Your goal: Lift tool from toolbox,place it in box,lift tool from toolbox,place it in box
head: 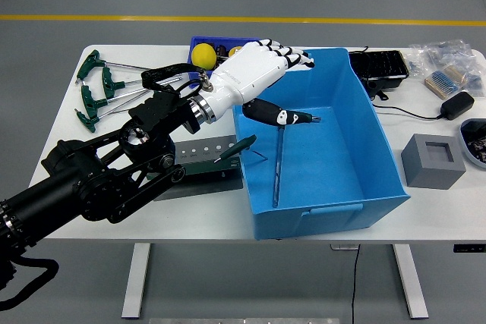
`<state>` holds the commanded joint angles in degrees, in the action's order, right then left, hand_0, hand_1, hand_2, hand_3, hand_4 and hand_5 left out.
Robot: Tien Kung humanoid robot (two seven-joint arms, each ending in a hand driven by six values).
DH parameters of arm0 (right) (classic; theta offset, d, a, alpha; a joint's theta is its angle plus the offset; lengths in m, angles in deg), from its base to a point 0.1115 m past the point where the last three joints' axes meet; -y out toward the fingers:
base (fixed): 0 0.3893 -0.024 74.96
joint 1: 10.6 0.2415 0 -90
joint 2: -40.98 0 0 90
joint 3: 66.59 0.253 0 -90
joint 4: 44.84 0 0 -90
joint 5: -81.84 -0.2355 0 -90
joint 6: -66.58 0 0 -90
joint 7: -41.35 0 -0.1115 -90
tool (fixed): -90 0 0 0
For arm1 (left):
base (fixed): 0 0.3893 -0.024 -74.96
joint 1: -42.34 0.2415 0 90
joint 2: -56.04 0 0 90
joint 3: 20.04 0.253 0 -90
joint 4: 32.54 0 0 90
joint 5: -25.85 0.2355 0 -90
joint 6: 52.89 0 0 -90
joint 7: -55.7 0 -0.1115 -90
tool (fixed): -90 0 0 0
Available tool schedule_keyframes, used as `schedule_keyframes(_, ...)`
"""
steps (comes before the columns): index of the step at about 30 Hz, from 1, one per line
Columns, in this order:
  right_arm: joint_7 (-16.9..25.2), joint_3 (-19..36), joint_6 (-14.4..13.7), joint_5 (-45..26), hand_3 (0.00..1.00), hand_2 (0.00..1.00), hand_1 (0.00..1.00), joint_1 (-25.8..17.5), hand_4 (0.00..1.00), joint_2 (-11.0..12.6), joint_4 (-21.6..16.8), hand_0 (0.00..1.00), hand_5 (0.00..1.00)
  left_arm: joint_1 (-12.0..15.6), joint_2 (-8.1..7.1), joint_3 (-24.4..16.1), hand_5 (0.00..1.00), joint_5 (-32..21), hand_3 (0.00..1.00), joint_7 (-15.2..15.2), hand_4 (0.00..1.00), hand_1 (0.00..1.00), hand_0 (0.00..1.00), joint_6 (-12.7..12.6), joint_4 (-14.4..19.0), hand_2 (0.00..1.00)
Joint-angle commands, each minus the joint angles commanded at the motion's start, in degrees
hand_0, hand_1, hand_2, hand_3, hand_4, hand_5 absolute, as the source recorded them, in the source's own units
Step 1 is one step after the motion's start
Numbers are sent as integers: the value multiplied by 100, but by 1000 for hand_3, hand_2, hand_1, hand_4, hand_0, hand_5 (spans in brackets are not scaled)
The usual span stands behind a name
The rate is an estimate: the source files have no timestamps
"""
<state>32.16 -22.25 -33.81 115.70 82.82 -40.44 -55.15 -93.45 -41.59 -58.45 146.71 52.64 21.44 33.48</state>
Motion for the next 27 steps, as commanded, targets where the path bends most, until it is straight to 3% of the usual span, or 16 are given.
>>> schedule_keyframes(9,30,-48,-11,-79,710,759,669,-15,905,-5,0,713,869,495,-221,-1090,639,311,759,184,955,718,701,56,174,870)
schedule_keyframes(11,45,-79,-18,-133,709,759,669,-20,904,-6,0,712,867,701,-300,-1420,642,411,744,284,953,686,687,105,201,821)
schedule_keyframes(16,71,-139,-33,-228,709,759,669,-29,904,-9,0,712,867,1287,-442,-2342,642,421,744,454,953,686,687,120,224,821)
schedule_keyframes(17,76,-152,-34,-244,709,759,668,-30,905,-10,0,711,867,1427,-455,-2539,652,304,737,479,952,667,668,66,216,784)
schedule_keyframes(23,93,-202,-39,-300,709,759,668,-41,904,-18,-3,711,867,2303,-394,-3537,673,-1088,746,445,949,677,679,-289,184,783)
schedule_keyframes(27,87,-214,-41,-311,709,759,668,-39,904,-25,-8,711,867,2800,-288,-3716,673,-2056,746,179,949,677,679,-312,184,783)
